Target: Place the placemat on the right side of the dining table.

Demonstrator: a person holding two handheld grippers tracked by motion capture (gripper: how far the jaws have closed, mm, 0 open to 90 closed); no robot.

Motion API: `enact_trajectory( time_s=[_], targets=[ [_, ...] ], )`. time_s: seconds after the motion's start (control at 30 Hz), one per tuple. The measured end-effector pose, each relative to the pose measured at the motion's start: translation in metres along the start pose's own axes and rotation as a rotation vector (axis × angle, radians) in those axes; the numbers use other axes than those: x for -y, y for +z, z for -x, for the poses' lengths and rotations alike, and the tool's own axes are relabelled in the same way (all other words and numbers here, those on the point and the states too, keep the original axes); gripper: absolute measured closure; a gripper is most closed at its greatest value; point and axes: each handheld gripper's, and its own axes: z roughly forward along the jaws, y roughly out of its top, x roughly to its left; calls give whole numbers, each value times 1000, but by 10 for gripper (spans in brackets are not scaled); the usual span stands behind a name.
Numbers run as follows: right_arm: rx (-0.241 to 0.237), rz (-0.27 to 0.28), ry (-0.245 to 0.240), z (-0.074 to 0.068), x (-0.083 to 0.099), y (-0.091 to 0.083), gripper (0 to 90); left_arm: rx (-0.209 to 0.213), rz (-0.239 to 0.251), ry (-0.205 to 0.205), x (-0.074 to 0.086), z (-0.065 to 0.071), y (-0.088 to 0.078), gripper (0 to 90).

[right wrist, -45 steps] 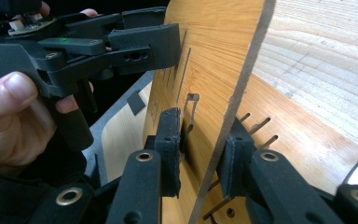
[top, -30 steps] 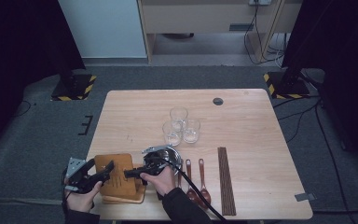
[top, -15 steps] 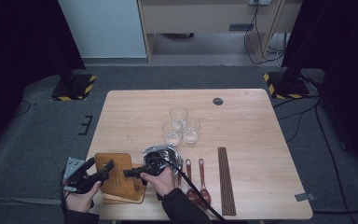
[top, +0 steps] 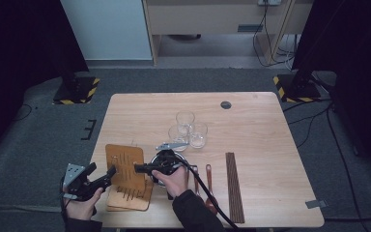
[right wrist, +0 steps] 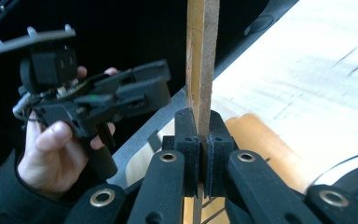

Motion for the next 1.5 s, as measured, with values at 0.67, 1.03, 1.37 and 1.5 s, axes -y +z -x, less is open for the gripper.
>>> enact_trajectory(
  time_s=[0.67, 1.03, 1.37, 1.5],
  targets=[
    [93, 115, -46, 3, -28, -47, 871, -33, -110, 24, 14, -6, 15, 148],
    [112, 164, -55, 2, -38, -63, 871, -47, -208, 81, 26, -1, 30, 112],
    [124, 210, -54, 5, -44, -76, 871, -59, -305, 114, 37, 0, 43, 96],
    [131, 230, -51, 6, -47, -81, 871, -64, -321, 109, 41, -1, 46, 101]
  ],
)
